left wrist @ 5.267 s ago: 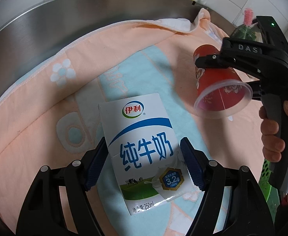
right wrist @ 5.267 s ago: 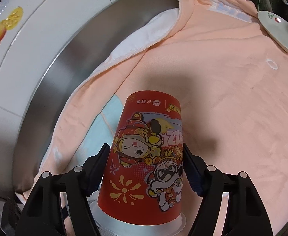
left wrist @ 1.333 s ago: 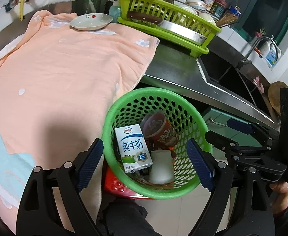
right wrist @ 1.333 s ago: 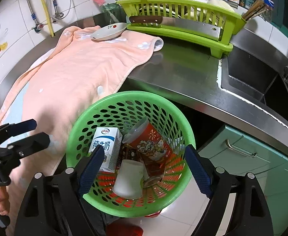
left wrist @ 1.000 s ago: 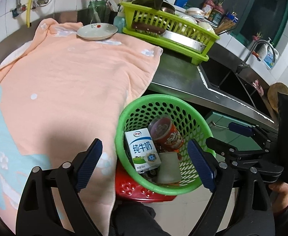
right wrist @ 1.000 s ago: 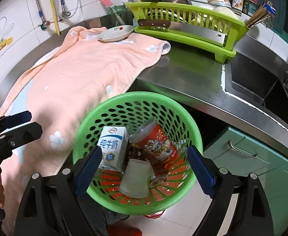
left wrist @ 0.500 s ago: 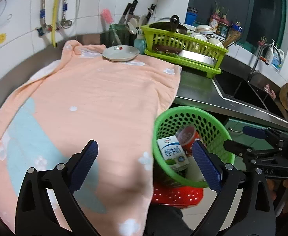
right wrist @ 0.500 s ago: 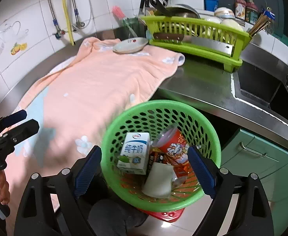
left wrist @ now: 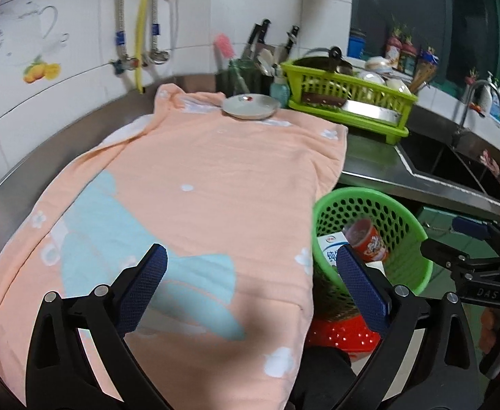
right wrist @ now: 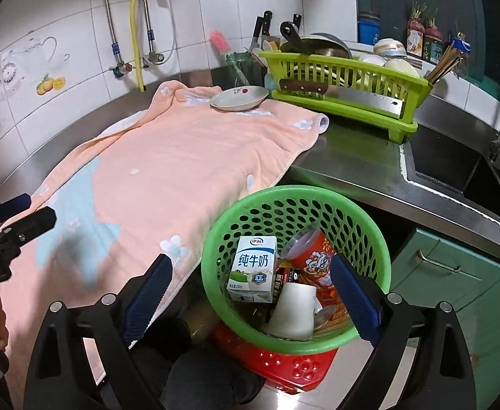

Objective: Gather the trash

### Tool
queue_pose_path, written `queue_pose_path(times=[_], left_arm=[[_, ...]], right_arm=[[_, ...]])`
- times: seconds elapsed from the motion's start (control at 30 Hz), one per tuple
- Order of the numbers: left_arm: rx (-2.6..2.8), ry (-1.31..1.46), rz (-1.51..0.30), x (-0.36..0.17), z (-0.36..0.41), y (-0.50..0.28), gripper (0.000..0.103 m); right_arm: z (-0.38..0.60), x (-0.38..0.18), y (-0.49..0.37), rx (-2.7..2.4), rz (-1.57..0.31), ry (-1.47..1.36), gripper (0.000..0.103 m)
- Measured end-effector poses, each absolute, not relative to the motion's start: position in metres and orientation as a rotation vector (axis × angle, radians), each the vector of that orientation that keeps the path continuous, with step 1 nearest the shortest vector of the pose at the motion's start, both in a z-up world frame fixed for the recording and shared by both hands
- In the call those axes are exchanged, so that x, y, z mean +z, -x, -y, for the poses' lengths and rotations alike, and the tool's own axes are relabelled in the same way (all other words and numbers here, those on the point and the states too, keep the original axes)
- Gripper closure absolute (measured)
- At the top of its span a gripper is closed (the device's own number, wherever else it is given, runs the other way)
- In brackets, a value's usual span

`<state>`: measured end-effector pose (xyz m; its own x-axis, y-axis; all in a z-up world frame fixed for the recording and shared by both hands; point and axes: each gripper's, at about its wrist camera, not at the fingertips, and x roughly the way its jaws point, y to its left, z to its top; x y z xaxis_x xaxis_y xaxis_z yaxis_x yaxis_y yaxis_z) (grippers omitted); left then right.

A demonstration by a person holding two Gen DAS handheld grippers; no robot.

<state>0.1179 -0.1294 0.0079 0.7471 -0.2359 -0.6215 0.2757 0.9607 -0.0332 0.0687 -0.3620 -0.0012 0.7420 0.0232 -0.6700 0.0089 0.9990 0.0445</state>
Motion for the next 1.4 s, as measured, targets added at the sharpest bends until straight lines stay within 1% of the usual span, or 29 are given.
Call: queue_pose_path(times=[0.5, 0.67, 1.4], left_arm=[[-0.238, -0.003, -0.600, 0.011, 0.093, -0.092, 0.005], [-0.235, -0.040, -0.561, 0.016, 0.095, -0.084, 0.005], [-0.263, -0.085, -0.592, 0.005, 0.102, -0.081, 0.005]], right_arm=[[0.344, 0.003, -0.043, -0.046, -0.661, -0.051, 0.010], [0.339, 0.002, -0.039, -0.044, -0.660, -0.058, 0.010], [0.336, 0.010, -0.030, -0.049, -0.632, -0.061, 0.010]])
